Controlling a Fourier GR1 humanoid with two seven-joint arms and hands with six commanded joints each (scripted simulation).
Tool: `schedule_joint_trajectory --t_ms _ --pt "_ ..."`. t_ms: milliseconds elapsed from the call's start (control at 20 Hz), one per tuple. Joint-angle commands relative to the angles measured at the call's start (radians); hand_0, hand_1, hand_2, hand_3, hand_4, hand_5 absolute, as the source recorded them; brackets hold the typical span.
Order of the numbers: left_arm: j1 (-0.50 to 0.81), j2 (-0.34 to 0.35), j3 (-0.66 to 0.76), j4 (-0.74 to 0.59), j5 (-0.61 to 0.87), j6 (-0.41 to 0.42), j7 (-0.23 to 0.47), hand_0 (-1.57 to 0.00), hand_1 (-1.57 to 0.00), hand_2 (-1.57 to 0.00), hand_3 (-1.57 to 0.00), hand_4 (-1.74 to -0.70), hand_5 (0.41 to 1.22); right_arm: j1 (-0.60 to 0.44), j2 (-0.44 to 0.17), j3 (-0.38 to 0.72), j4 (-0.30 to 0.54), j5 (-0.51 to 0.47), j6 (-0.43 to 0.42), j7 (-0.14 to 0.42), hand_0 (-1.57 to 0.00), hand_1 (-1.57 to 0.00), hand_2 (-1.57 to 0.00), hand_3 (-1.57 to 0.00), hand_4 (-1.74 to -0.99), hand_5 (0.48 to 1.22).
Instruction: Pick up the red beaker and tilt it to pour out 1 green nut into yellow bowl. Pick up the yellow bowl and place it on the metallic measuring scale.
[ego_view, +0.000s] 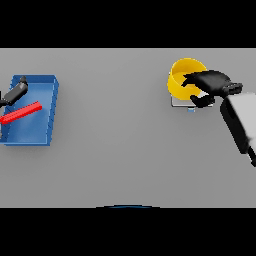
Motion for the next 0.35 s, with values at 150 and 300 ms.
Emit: schedule_joint_trajectory --t_ms 150,300 --pt "-0.022 -0.007 -0.007 0.01 -0.008 -0.007 0.011 0.0 0.0 0.0 0.0 -0.72 0.664 -0.01 0.011 -0.009 0.026 -0.004 0.009 0.033 -0.04 -0.04 -0.05 -0.22 -1.509 0.774" --pt "-0.008 -0.004 -0.006 -0.002 -0.006 0.001 0.016 0.0 0.0 0.0 0.0 -0.73 0.665 -0.017 0.004 -0.014 0.045 -0.005 0.018 0.034 -0.02 -0.02 -0.03 -0.15 -1.478 0.738"
